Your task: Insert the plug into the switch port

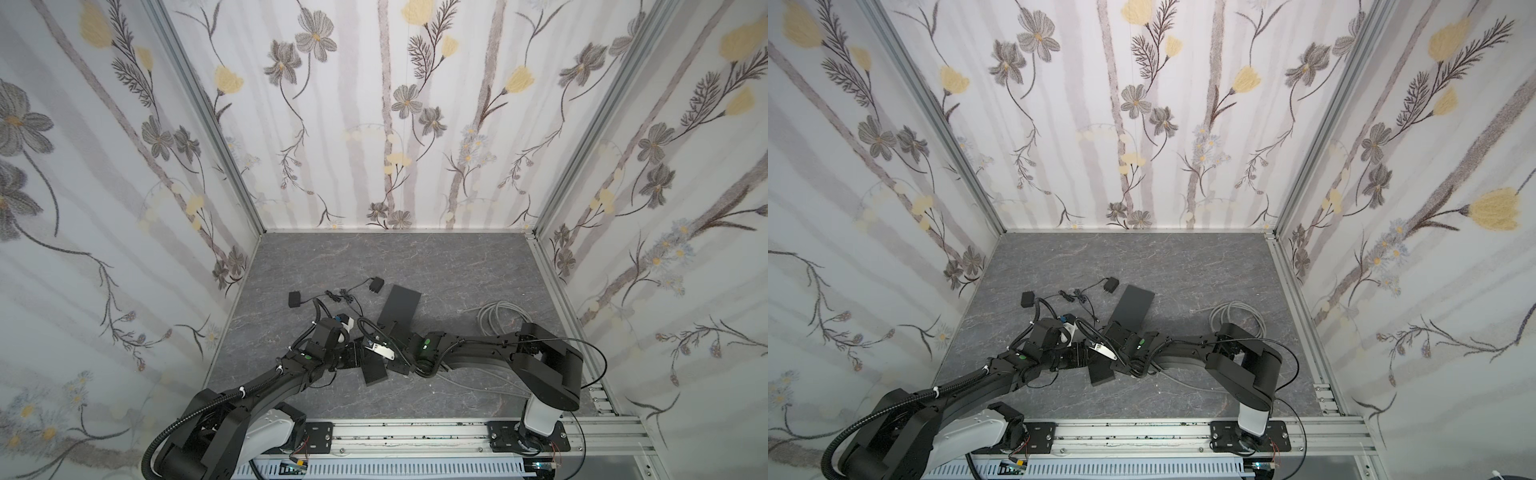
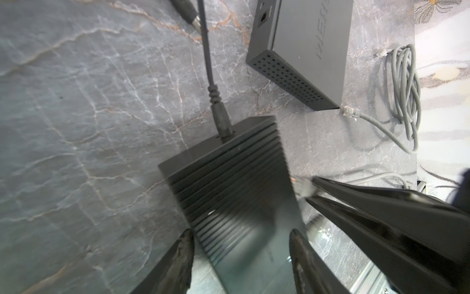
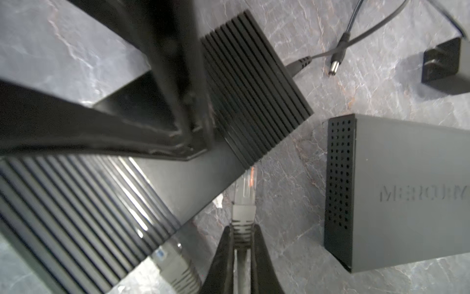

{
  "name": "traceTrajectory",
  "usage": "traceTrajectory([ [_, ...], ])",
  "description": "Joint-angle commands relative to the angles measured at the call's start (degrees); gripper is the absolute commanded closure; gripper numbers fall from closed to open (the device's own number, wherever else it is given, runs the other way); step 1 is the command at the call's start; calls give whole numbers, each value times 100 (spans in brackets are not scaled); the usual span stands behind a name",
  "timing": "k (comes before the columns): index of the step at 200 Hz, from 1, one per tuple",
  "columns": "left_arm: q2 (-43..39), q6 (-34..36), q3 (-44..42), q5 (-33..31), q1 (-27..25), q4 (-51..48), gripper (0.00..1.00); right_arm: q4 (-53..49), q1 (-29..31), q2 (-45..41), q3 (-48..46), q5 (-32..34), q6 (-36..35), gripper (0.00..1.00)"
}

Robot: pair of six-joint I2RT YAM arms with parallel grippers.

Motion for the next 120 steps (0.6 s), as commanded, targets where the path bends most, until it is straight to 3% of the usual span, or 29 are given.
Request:
traceTrajectory([
  [1, -103, -97, 88, -51, -10, -66, 36, 590, -119, 8, -189, -231, 569, 100],
  [55, -891, -382, 218, -754, -11, -886, 34, 816, -129, -412, -780, -128, 1668, 100],
  [120, -1520, -607, 251, -752, -11, -1399, 32, 440, 232, -815, -1022, -115, 1926, 100],
])
